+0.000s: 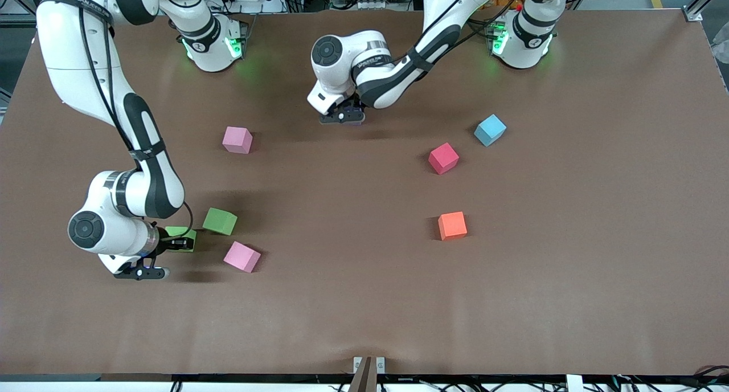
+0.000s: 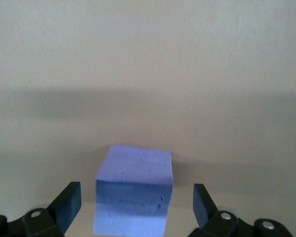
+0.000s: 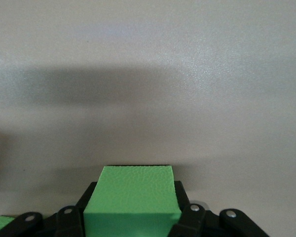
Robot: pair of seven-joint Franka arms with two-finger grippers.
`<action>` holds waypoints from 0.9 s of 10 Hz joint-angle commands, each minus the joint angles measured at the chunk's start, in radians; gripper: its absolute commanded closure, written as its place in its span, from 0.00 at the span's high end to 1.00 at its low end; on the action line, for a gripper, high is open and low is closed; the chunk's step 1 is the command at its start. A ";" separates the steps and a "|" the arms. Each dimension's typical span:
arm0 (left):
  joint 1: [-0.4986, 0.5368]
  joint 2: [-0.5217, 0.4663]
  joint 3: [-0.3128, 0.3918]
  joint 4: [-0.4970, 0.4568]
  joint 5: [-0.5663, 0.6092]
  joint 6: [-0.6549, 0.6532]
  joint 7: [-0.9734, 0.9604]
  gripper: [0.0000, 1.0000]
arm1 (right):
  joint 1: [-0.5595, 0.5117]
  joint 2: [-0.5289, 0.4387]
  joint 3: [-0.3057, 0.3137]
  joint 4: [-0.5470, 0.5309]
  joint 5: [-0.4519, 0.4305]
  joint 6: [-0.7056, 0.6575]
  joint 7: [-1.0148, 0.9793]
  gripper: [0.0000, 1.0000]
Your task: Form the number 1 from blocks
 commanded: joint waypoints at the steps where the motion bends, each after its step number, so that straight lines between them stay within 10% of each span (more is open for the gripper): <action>1: 0.010 -0.059 0.059 -0.010 0.028 -0.005 -0.016 1.00 | -0.006 -0.035 0.000 -0.004 0.003 -0.006 -0.014 0.53; 4: 0.115 -0.078 0.062 0.004 0.028 -0.006 0.000 1.00 | 0.023 -0.174 -0.034 -0.002 0.005 -0.040 0.038 0.53; 9: 0.290 -0.085 0.062 0.032 0.028 -0.011 0.101 1.00 | 0.463 -0.235 -0.220 -0.008 0.098 -0.095 0.424 0.55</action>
